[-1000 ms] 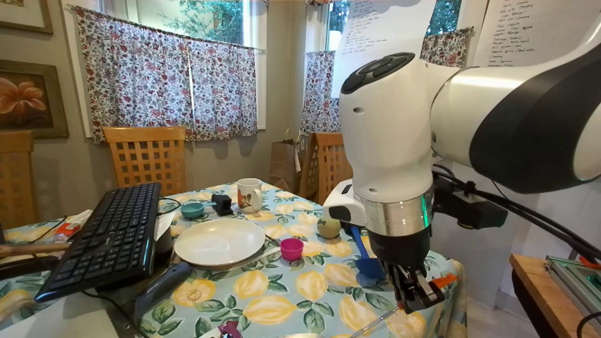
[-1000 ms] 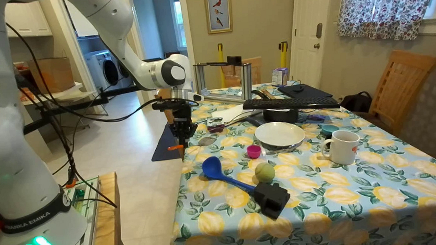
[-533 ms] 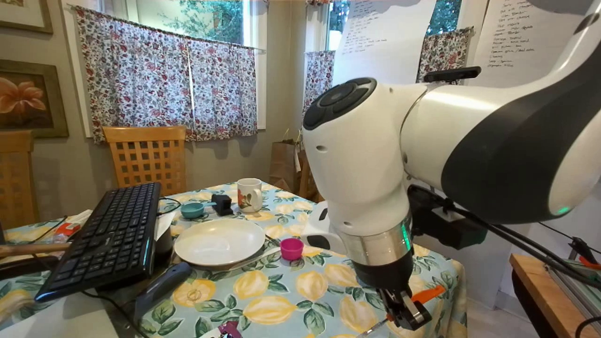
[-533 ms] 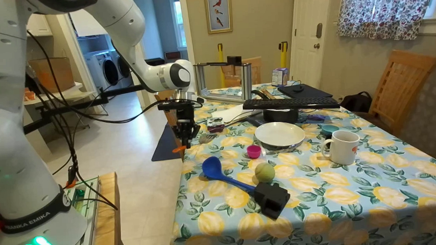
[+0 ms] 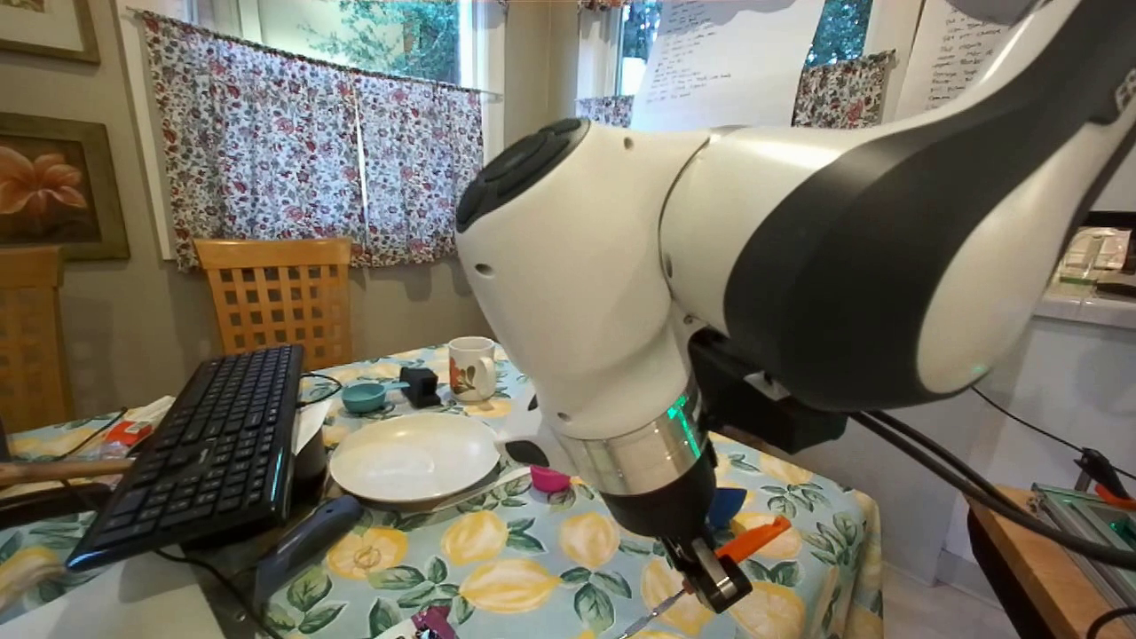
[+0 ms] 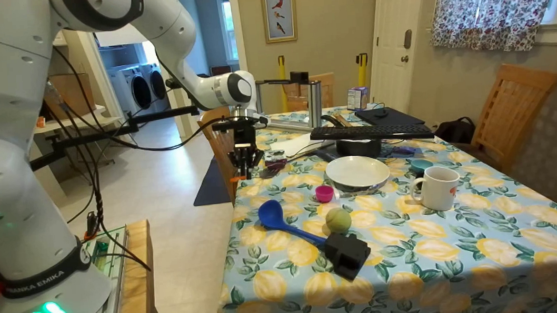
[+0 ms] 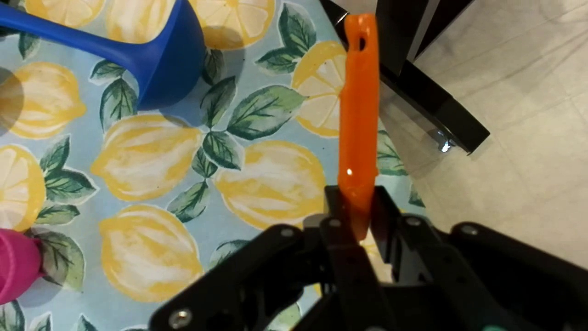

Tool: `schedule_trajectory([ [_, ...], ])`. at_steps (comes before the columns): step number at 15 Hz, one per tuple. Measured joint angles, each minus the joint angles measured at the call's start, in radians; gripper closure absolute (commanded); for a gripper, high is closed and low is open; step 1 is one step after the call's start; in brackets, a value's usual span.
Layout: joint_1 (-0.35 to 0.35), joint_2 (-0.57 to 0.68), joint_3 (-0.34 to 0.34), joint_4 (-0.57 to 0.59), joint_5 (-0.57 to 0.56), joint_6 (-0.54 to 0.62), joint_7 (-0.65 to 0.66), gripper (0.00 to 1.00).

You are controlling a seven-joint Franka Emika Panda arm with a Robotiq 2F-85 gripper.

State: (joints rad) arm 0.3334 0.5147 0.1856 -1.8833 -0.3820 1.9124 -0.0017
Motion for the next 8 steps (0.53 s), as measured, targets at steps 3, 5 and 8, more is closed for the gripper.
schedule_trajectory([
  [3, 0.002, 0.058, -0.005, 0.090, -0.003, -0.034, -0.034, 0.95],
  [5, 0.002, 0.103, -0.008, 0.148, -0.005, -0.038, -0.063, 0.95],
  [8, 0.003, 0.168, -0.009, 0.224, -0.006, -0.038, -0.123, 0.95],
])
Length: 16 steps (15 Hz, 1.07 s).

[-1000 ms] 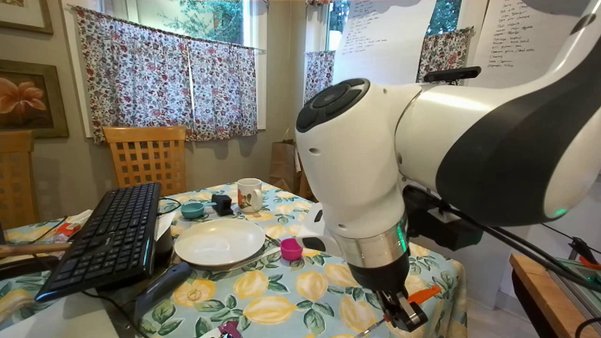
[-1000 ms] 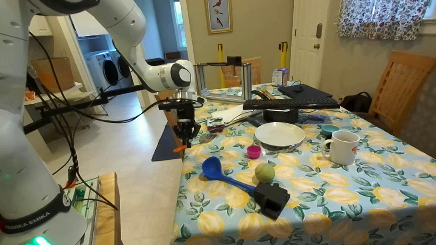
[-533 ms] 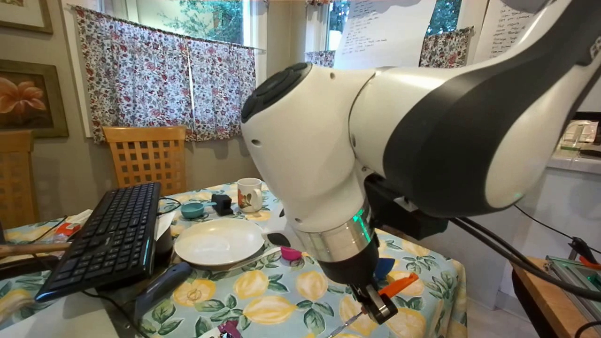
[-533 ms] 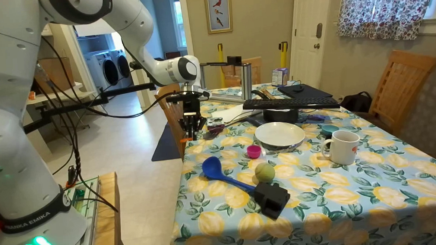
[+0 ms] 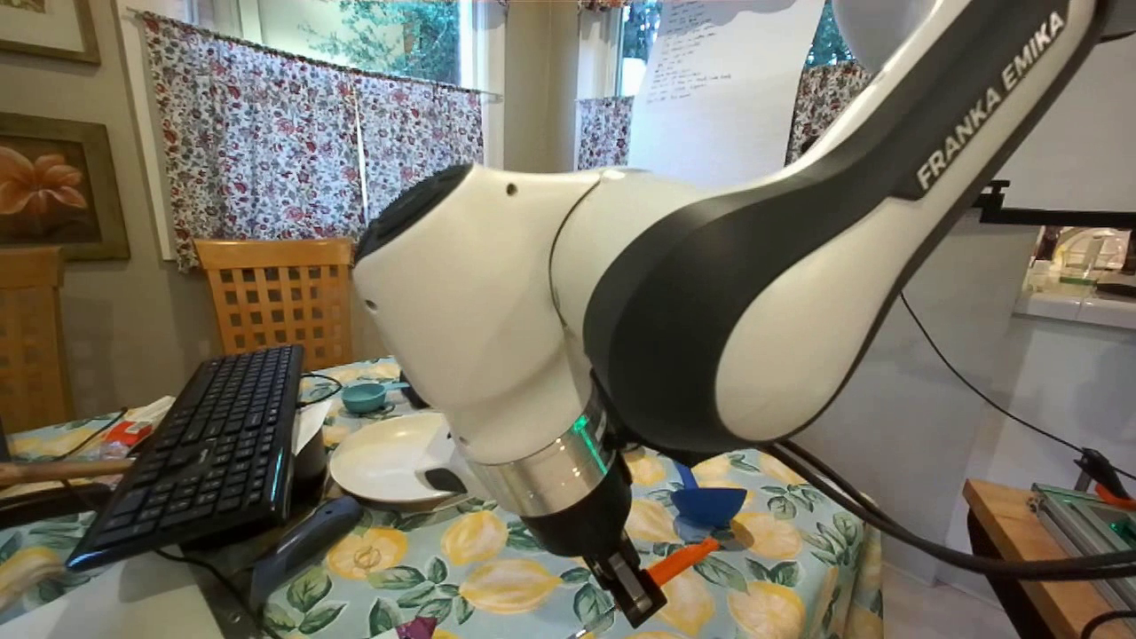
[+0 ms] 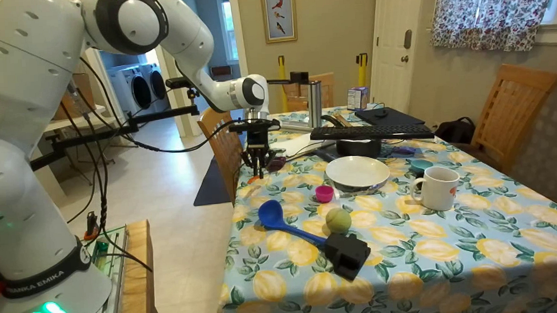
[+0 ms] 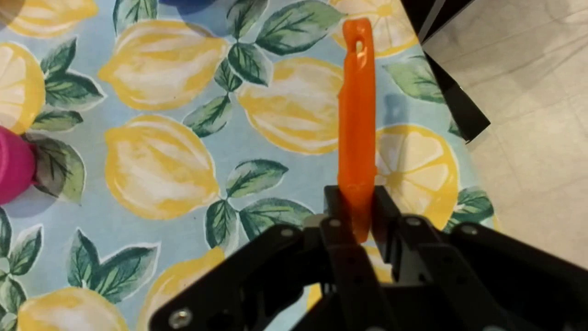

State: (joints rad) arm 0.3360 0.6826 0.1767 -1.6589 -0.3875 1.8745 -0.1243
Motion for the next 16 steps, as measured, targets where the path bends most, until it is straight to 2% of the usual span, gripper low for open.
schedule_trajectory([
  [4, 0.008, 0.067, -0.002, 0.089, -0.003, -0.007, -0.069, 0.95],
  [6, 0.015, 0.094, -0.002, 0.134, -0.003, -0.048, -0.090, 0.95],
  [16, 0.121, 0.120, 0.012, 0.328, -0.003, -0.424, -0.101, 0.95],
])
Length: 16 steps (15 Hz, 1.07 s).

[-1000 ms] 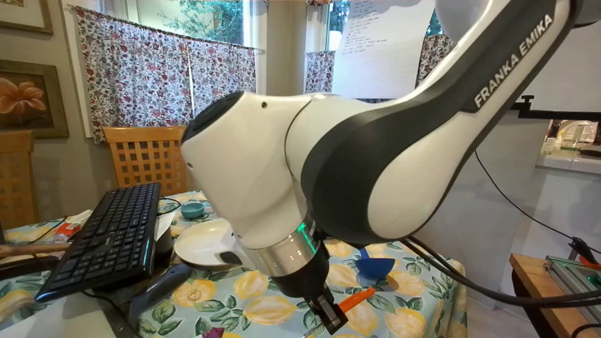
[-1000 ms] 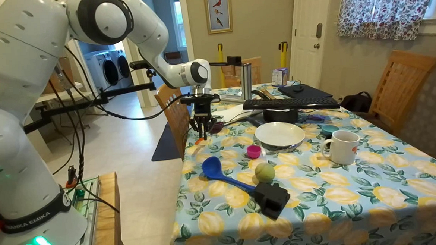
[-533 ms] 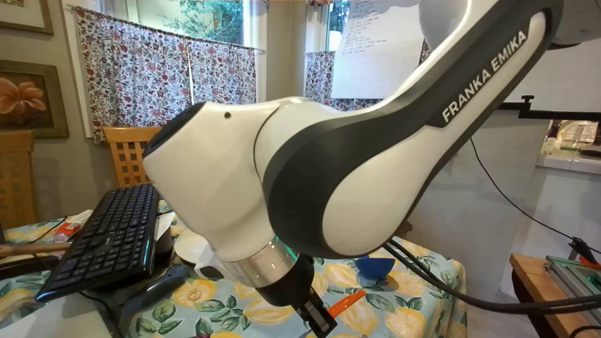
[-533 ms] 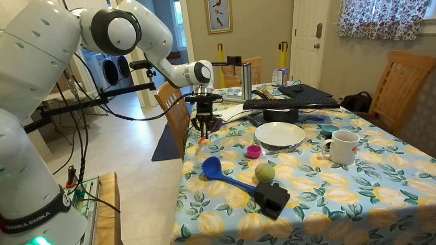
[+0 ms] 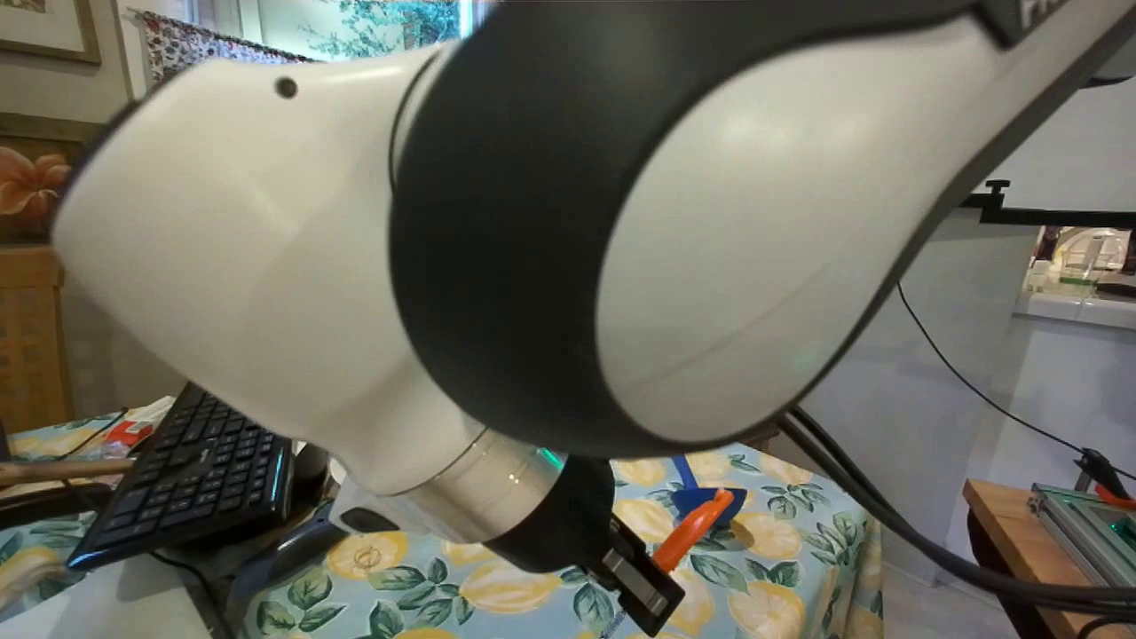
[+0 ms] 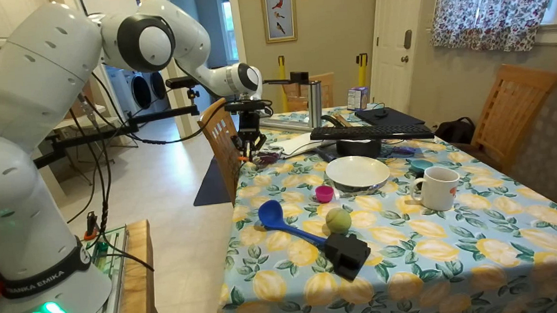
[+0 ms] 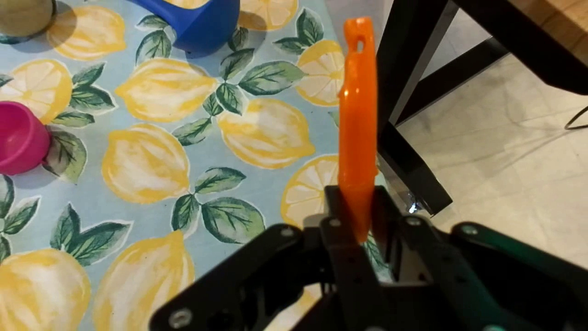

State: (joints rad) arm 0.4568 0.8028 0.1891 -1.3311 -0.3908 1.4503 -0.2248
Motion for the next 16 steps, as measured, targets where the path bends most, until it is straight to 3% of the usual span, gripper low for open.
schedule_trajectory([
  [8, 0.021, 0.093, -0.012, 0.143, -0.007, -0.128, 0.000, 0.95],
  [16, 0.037, 0.170, -0.035, 0.242, -0.008, -0.127, 0.017, 0.95],
])
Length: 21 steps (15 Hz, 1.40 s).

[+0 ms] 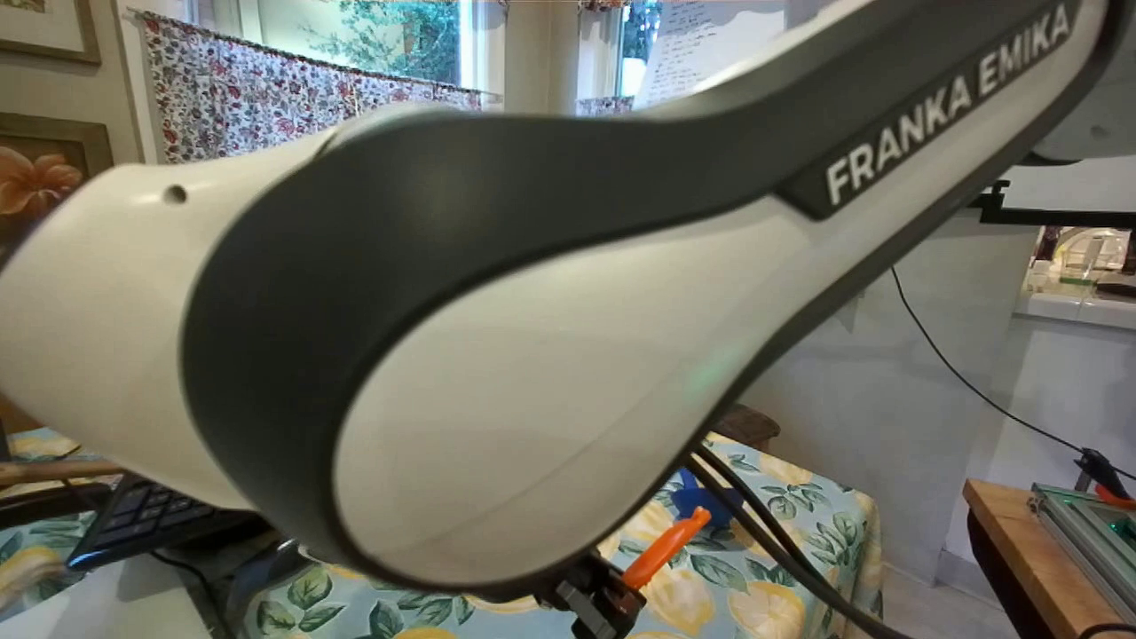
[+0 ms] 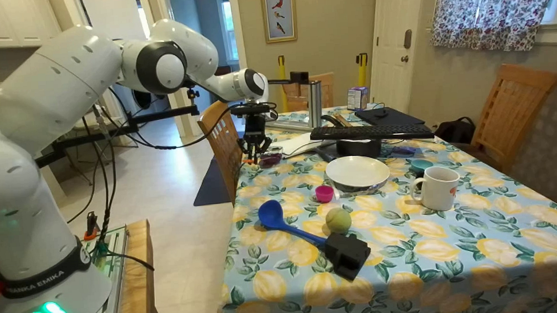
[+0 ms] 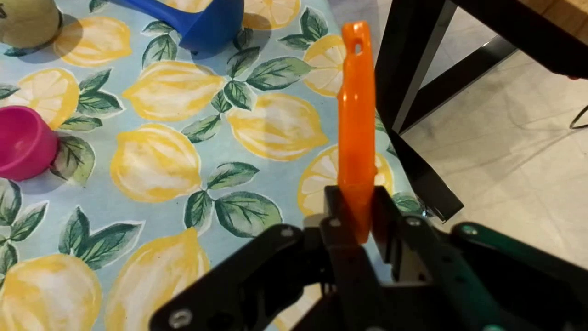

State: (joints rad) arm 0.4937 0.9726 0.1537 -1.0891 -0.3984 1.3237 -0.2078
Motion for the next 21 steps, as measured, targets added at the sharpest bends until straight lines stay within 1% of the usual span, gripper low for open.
schedule_trajectory([
  [11, 0.022, 0.092, -0.033, 0.157, 0.000, -0.005, -0.001, 0.95],
  [14, 0.032, 0.117, -0.045, 0.197, -0.002, 0.010, -0.001, 0.95],
  [21, 0.036, 0.115, -0.055, 0.189, -0.005, 0.113, 0.000, 0.95],
])
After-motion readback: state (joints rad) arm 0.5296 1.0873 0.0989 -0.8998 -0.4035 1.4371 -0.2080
